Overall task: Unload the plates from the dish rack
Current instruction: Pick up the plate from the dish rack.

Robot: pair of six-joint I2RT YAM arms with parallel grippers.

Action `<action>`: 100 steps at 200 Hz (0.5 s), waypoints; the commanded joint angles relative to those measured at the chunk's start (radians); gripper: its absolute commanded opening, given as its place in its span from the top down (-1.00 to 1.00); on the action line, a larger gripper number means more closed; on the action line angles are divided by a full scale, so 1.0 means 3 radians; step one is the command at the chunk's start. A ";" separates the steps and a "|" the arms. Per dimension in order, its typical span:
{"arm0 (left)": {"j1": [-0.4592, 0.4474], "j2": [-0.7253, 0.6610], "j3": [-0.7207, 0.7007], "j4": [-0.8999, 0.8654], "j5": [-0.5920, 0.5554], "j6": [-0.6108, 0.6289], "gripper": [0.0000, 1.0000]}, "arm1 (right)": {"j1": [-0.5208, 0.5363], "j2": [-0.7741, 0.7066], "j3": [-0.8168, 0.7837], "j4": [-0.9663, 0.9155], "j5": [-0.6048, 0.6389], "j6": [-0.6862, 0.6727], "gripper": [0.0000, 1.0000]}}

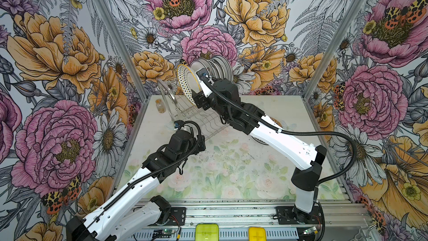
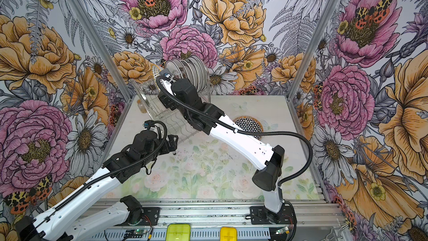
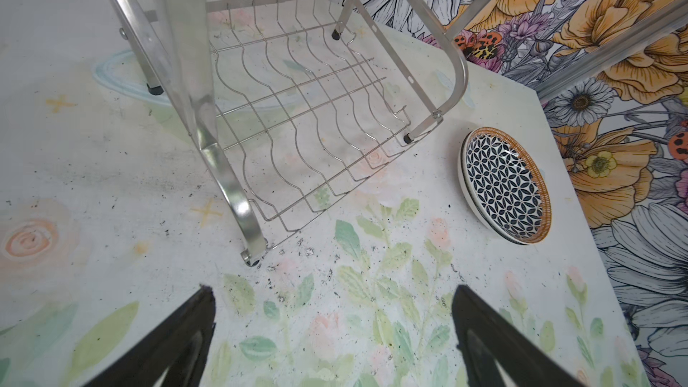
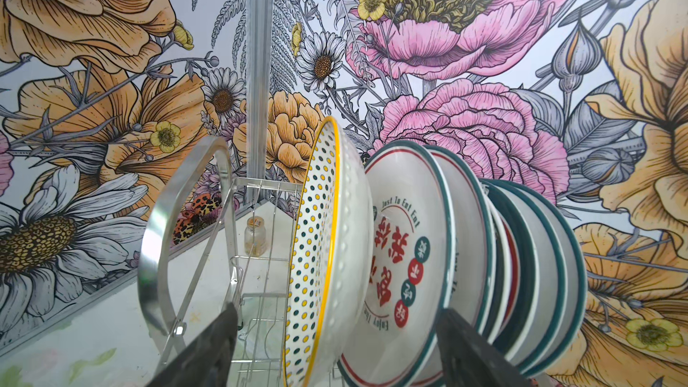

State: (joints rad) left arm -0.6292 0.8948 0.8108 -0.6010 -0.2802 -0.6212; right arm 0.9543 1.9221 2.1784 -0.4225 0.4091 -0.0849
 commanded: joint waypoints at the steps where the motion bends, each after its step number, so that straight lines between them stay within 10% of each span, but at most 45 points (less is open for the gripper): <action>1: 0.0025 -0.0139 -0.0045 -0.0069 -0.0048 0.0033 -0.97 | 0.0006 0.0179 0.0190 0.0007 0.0176 0.0057 -0.49; 100: 0.0271 -0.0364 -0.0036 -0.0275 -0.0063 -0.0051 -0.98 | -0.0022 0.0438 0.0355 0.0005 0.0431 0.0173 0.03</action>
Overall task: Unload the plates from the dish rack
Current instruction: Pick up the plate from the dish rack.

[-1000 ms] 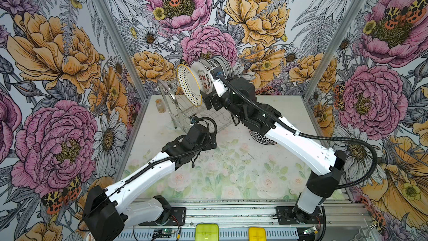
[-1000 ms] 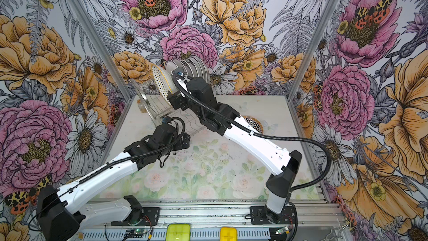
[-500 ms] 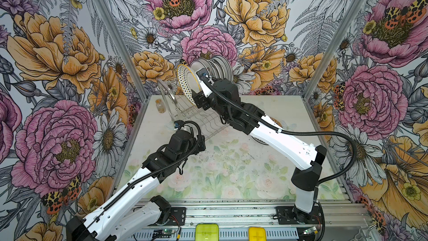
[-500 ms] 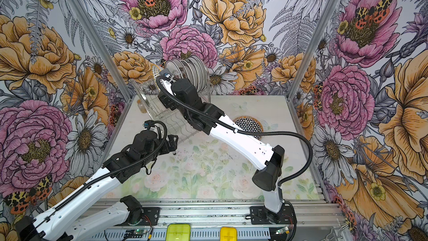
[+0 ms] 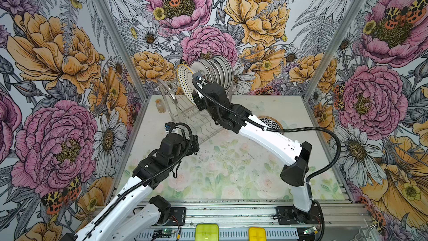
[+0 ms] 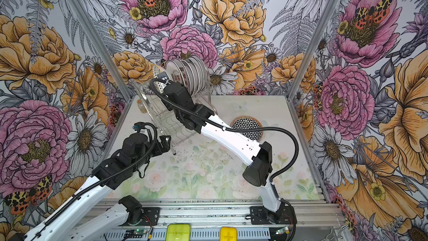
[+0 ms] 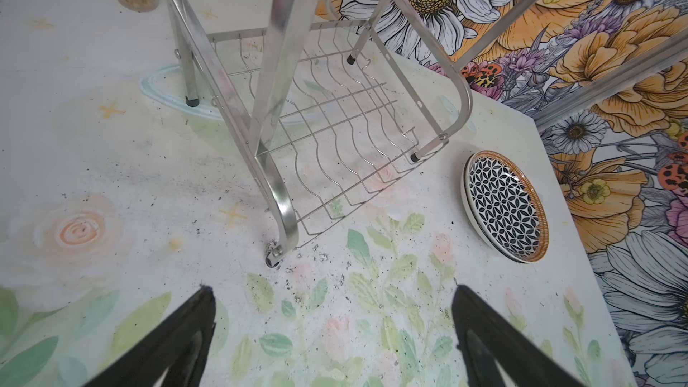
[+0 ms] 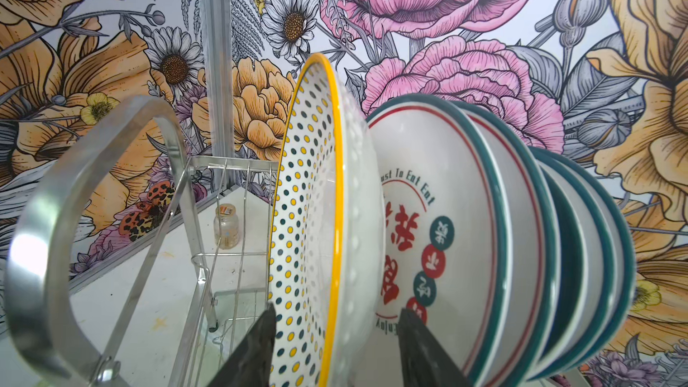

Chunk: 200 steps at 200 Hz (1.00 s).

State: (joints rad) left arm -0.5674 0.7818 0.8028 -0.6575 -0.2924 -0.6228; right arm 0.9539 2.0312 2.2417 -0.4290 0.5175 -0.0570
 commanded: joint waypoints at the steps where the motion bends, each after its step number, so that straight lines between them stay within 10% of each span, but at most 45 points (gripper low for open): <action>1: 0.0065 0.0012 -0.0008 -0.0085 -0.0022 -0.0046 -0.97 | -0.0023 0.0075 0.0145 0.0025 0.0070 0.0084 0.03; 200: 0.0664 -0.0088 0.0021 -0.0196 0.0254 0.0110 -0.98 | 0.0076 0.0486 0.0538 0.0038 0.0395 -0.0141 1.00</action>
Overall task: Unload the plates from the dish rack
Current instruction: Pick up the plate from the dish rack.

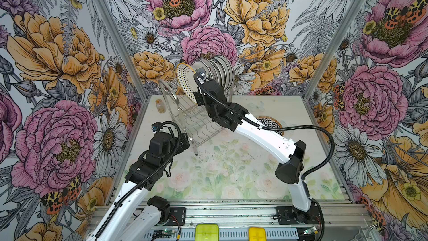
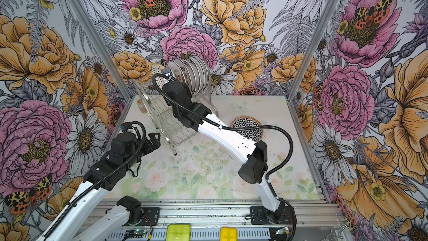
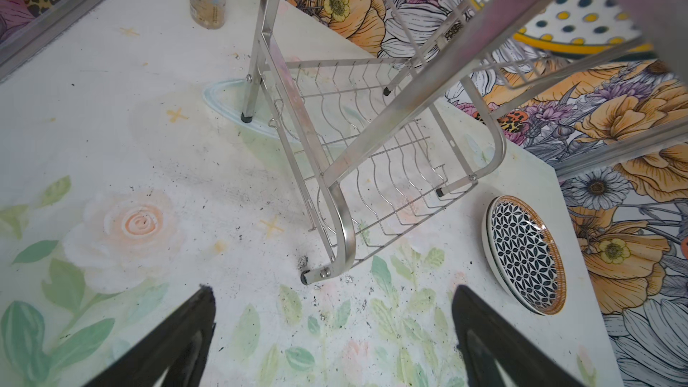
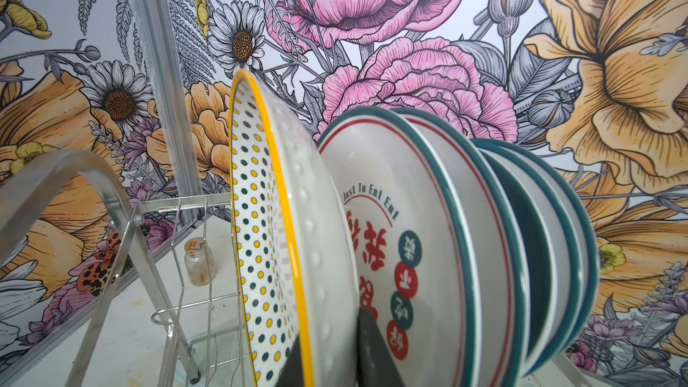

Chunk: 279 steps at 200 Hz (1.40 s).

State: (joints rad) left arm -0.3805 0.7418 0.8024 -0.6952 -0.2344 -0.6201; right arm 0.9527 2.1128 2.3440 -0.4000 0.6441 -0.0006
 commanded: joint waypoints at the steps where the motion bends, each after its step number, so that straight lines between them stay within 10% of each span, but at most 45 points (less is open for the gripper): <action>1: 0.0041 0.0047 0.0023 -0.0070 0.0060 0.0102 -0.98 | 0.0080 0.0221 0.0209 -0.0058 -0.0016 -0.0345 1.00; 279: 0.0176 0.0153 0.0153 -0.0178 -0.0159 -0.0060 -0.98 | 0.0388 0.0432 0.0827 0.1260 0.0761 -0.1534 1.00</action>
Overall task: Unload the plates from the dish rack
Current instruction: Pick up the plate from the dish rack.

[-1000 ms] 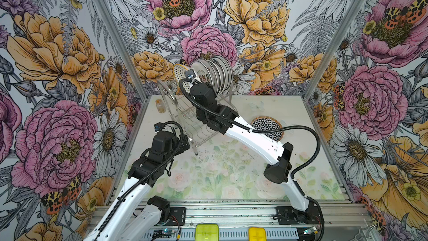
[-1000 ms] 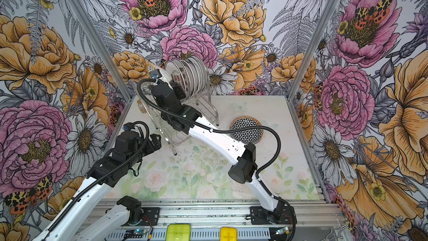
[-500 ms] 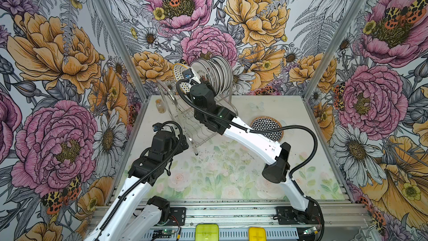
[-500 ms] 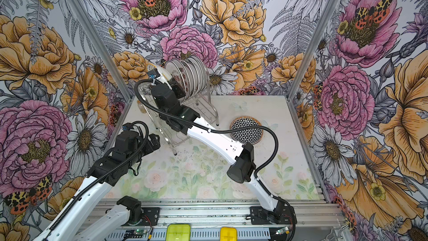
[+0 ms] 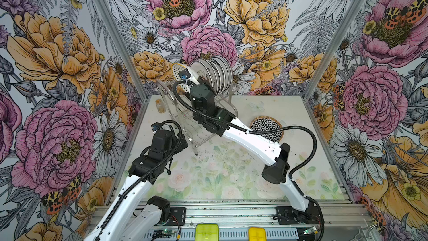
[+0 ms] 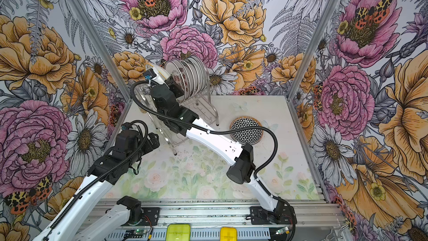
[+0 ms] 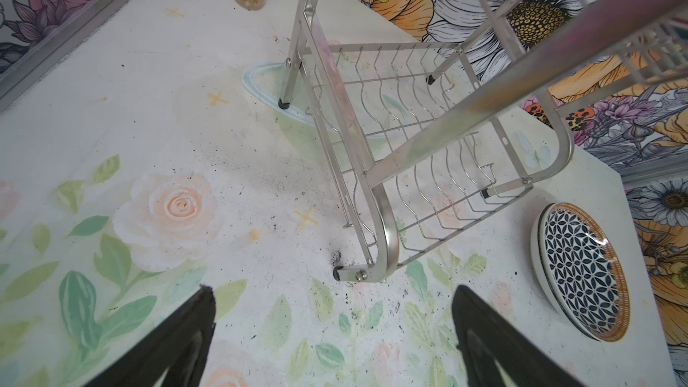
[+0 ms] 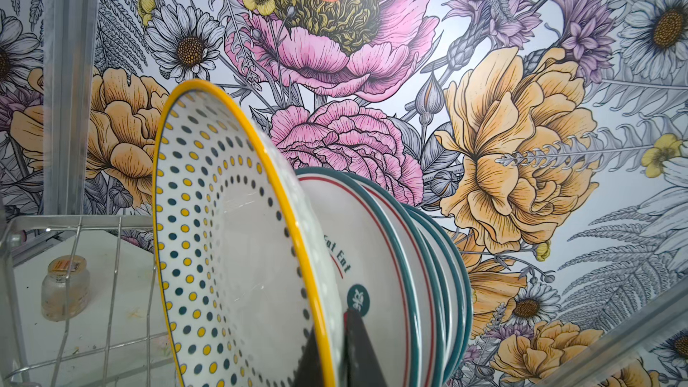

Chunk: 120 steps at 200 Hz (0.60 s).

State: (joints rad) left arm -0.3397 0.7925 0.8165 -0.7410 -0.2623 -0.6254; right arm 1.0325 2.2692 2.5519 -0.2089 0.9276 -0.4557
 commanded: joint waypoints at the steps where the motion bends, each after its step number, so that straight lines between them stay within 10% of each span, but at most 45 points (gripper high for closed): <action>1: 0.0039 -0.0015 0.0108 -0.0025 -0.0064 -0.0042 -0.97 | 0.0125 -0.0092 0.0135 0.0626 -0.0183 -0.0019 1.00; 120: 0.0043 0.0109 0.0266 -0.0051 0.0117 0.0056 -0.98 | 0.0128 -0.0205 0.0165 0.1046 -0.0152 -0.0365 1.00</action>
State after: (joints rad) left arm -0.3359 0.8268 0.8585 -0.7475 -0.2497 -0.6239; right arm 1.0840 2.2692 2.5519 -0.0616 0.8967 -0.5526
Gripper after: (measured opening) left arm 0.987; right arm 0.089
